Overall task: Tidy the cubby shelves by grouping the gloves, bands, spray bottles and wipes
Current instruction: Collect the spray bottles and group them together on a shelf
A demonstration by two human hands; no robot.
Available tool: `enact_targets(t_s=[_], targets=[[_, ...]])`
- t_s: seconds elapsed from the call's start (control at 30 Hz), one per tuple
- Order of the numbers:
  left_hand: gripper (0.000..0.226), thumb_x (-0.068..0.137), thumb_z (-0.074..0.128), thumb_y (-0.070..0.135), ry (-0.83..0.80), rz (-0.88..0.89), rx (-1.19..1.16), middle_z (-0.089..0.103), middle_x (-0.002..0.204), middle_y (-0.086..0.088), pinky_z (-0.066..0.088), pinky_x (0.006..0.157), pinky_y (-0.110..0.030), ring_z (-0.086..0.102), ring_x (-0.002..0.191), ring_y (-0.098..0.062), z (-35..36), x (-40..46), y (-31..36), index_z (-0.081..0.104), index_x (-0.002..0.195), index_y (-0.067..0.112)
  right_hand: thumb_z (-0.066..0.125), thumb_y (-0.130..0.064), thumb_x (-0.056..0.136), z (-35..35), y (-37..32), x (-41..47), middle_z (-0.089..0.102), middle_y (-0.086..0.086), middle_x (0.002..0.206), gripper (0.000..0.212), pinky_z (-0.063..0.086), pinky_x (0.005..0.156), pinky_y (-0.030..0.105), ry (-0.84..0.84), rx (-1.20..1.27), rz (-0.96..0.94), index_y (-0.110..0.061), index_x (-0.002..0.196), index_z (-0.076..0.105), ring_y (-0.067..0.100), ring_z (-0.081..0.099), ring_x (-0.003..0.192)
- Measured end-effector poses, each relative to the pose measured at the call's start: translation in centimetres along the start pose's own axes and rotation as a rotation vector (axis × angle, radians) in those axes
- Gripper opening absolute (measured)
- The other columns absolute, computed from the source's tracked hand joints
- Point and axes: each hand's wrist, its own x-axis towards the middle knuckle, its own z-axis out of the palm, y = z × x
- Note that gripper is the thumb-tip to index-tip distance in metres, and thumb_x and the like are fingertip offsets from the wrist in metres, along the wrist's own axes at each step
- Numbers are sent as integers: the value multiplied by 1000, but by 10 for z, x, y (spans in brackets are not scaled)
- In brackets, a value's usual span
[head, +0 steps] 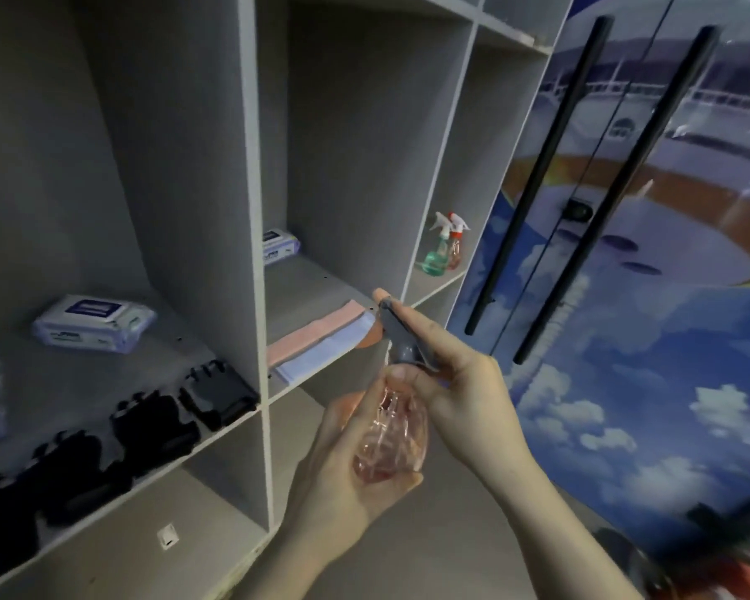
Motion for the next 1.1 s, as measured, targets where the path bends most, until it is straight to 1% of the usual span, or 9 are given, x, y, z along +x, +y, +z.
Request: enact_targets(t_s=[0.07,0.27,0.33,0.47,0.57,0.67,0.77,0.9,1.1], targets=[[102,62,82,48,15,-185,93,37,132,28,57,86,-36,57,109,6,49,-31,-24,18,140,62,69,-10,83,-16,23,15,57,-36,124,77,54,93,38,-18,14,12,-63,132,40,-3,60,112],[102,61,79,50,14,-180,80,40,135,23,57,81,-26,60,103,6,107,37,-62,18,142,60,67,-7,84,-46,92,73,55,-45,117,79,55,87,47,-47,35,-3,-66,130,39,21,63,111],[94,63,80,51,2,-184,9,41,138,23,50,88,-13,55,113,7,123,57,-85,22,136,65,68,-8,85,-48,113,96,54,-46,117,79,55,89,44,-55,44,-2,-66,130,39,16,63,112],[87,69,83,36,4,-186,-60,40,135,32,34,90,3,43,122,13,149,132,-116,27,125,72,69,-14,86,-61,156,153,48,-51,118,75,51,85,13,-29,32,-3,-64,132,38,-19,55,104],[97,65,80,44,-13,-177,-26,40,135,25,51,94,-26,55,118,-4,170,191,-133,19,137,64,69,-15,86,-79,188,202,51,-50,115,74,45,83,5,-10,10,14,-62,133,38,-21,54,100],[98,63,71,56,-47,-177,-32,36,131,22,53,93,-43,59,115,-14,191,245,-150,12,141,62,70,-12,84,-94,222,246,56,-42,118,72,53,87,19,34,16,39,-58,132,44,-16,58,103],[87,69,73,53,-79,-158,55,36,138,23,49,96,-33,51,122,-9,210,289,-167,18,135,64,70,-13,84,-100,259,278,62,-35,114,72,56,86,31,59,19,92,-59,132,43,-7,63,99],[93,70,79,43,-98,-229,101,32,123,44,38,73,2,46,106,11,238,340,-200,20,140,58,69,-17,86,-97,319,318,69,-11,108,67,56,84,37,22,20,149,-48,138,41,7,67,93],[68,68,83,28,14,-385,35,46,110,29,37,67,3,54,99,8,272,418,-258,51,126,44,68,-10,87,-84,411,397,66,-17,109,58,53,93,32,-100,126,152,-45,129,48,3,63,100]])
